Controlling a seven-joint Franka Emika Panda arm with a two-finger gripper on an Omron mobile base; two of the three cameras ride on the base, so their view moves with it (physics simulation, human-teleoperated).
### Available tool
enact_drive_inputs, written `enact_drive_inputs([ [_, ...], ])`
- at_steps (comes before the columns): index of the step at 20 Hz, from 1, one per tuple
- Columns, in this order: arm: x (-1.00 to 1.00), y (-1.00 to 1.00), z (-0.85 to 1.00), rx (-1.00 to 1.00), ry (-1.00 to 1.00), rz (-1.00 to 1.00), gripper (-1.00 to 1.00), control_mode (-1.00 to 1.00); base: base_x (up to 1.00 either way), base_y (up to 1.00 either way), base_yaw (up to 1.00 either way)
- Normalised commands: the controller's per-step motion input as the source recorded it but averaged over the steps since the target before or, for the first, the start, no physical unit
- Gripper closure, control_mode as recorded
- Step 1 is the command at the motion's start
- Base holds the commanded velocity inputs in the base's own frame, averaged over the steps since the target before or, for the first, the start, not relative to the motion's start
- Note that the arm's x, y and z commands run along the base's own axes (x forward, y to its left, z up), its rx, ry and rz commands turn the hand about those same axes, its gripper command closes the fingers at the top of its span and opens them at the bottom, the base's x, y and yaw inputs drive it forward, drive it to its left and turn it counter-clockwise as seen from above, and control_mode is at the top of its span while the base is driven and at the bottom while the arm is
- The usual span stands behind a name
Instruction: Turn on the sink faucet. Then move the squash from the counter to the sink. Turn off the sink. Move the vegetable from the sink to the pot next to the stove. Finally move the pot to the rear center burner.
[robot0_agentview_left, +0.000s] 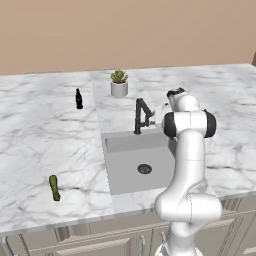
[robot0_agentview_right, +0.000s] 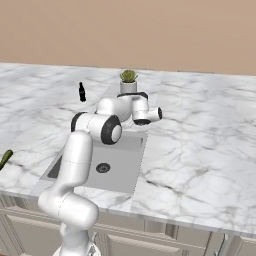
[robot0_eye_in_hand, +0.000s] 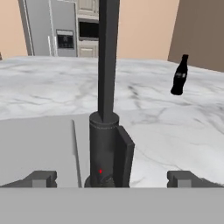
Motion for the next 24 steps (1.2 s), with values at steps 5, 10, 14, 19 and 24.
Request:
enact_drive_inputs([
  [5, 0.00, 0.09, 0.00, 0.00, 0.04, -0.01, -1.00, -1.00, 0.00, 0.00, 0.00],
  [10, 0.00, 0.10, 0.00, 0.00, 0.05, -0.01, -1.00, -1.00, 0.00, 0.00, 0.00],
  [14, 0.01, 0.10, 0.00, 0.00, 0.05, -0.01, -1.00, -1.00, 0.00, 0.00, 0.00],
  [19, 0.00, 0.08, 0.00, 0.01, 0.02, -0.01, -1.00, -1.00, 0.00, 0.00, 0.00],
  [24, 0.00, 0.06, 0.00, 0.01, 0.00, -0.01, -1.00, -1.00, 0.00, 0.00, 0.00],
])
